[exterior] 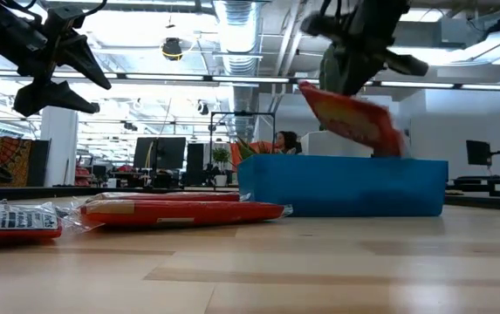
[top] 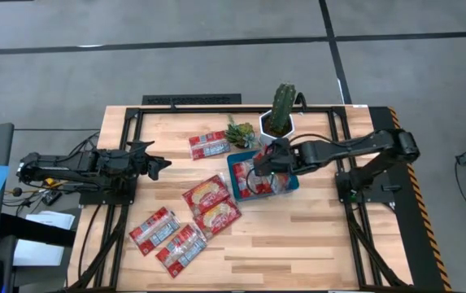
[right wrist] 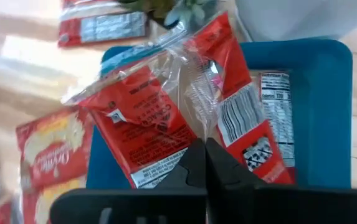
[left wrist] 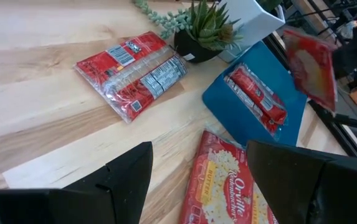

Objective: Sort popcorn bags into baskets
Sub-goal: Put the red popcorn bag into the blue container, then move the red popcorn bag to the center of the table

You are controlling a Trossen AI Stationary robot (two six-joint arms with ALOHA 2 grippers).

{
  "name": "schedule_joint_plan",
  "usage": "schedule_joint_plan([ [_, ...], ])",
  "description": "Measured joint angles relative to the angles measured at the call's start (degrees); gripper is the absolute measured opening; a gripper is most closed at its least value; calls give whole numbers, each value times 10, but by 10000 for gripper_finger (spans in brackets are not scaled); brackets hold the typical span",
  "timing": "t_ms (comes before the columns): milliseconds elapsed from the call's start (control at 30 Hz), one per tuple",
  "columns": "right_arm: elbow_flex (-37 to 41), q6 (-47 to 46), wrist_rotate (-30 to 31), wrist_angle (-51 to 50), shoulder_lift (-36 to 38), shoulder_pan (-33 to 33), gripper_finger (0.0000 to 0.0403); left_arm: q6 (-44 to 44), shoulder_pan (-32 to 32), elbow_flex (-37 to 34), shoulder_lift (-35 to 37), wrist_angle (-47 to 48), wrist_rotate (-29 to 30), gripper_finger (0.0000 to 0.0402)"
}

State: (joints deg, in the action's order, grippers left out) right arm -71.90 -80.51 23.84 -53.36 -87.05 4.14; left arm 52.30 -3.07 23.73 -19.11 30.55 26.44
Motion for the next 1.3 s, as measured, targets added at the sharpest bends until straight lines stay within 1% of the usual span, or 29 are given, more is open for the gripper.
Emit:
schedule_joint_plan([
  [67, 0, -28, 1, -4, -16, -7, 6, -1, 0, 0, 0, 0, 0, 247],
  [267, 0, -65, 0, -13, -56, -22, 4, -6, 0, 0, 0, 0, 1, 247],
  [467, 0, -125, 1, -56, -83, -36, 39, -6, 0, 0, 0, 0, 2, 247],
  [767, 0, -104, 3, -62, -89, -66, 56, -12, 0, 0, 0, 0, 2, 247],
  [933, 0, -50, 1, -51, -87, -74, 92, -13, 0, 0, 0, 0, 2, 247],
  [1033, 0, 26, -6, 10, -84, -69, 124, -28, 0, 0, 0, -3, -2, 247],
  [1100, -1, 108, -41, 76, -82, -63, 145, -63, 1, 0, -5, -18, 1, 247],
  [1167, 0, 192, -95, 135, -82, -56, 164, -111, 10, 0, -22, -55, 3, 247],
  [1233, -1, 235, -140, 185, -82, -51, 180, -156, 25, 0, -47, -90, -16, 247],
  [1300, -1, 254, -165, 209, -82, -43, 193, -196, 44, 0, -87, -129, -45, 247],
])
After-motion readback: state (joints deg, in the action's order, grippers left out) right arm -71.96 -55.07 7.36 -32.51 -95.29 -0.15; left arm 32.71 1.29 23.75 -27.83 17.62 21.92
